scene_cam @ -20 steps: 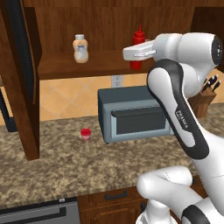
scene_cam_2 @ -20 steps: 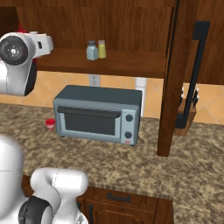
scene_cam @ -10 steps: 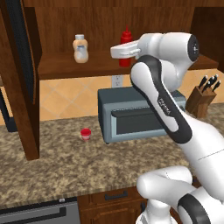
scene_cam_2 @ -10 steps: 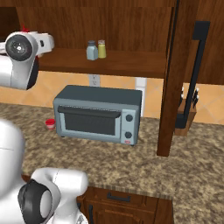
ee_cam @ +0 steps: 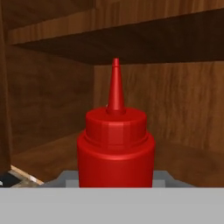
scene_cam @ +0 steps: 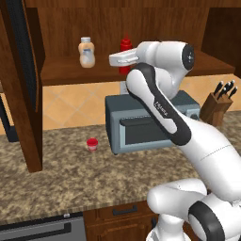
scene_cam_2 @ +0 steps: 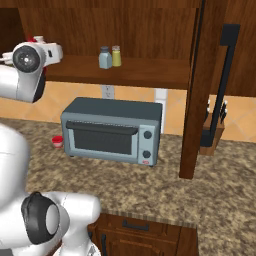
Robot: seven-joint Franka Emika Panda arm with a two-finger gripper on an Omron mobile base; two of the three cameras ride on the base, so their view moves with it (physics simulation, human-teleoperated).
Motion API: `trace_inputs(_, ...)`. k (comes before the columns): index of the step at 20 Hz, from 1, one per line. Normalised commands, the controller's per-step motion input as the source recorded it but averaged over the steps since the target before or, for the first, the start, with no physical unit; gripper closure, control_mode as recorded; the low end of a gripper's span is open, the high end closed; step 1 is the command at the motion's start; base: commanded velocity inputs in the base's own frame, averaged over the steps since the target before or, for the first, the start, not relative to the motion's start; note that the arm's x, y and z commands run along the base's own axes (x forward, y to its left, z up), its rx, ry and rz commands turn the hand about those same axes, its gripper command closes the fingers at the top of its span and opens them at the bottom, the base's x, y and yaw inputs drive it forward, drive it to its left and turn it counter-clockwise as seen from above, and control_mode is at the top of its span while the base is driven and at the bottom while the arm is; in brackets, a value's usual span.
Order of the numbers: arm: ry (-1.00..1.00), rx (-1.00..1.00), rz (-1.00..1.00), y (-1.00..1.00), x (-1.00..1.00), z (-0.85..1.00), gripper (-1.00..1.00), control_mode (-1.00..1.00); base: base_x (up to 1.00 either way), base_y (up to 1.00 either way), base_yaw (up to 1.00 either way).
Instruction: Put the shaker and condiment bottle from the counter next to their counterparts in the cabinet.
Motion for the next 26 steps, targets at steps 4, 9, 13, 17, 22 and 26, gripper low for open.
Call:
trace_inputs(4,0.01,0.0,0.0,0.2,0.53,-0.33,1.0,-1.0,0.0,0.0,0.0)
trace_inputs(9,0.01,0.0,0.0,0.12,0.51,-0.3,1.0,-1.0,0.0,0.0,0.0)
trace_inputs(13,0.0,0.0,0.0,0.08,0.45,-0.22,1.0,-1.0,0.0,0.0,0.0)
trace_inputs(17,0.0,0.0,0.0,0.11,0.51,-0.19,1.0,-1.0,0.0,0.0,0.0)
trace_inputs(22,0.01,0.0,0.01,0.15,0.58,-0.21,1.0,-1.0,0.0,0.0,0.0)
trace_inputs(26,0.0,0.0,0.03,0.18,0.51,-0.44,1.0,-1.0,0.0,0.0,0.0)
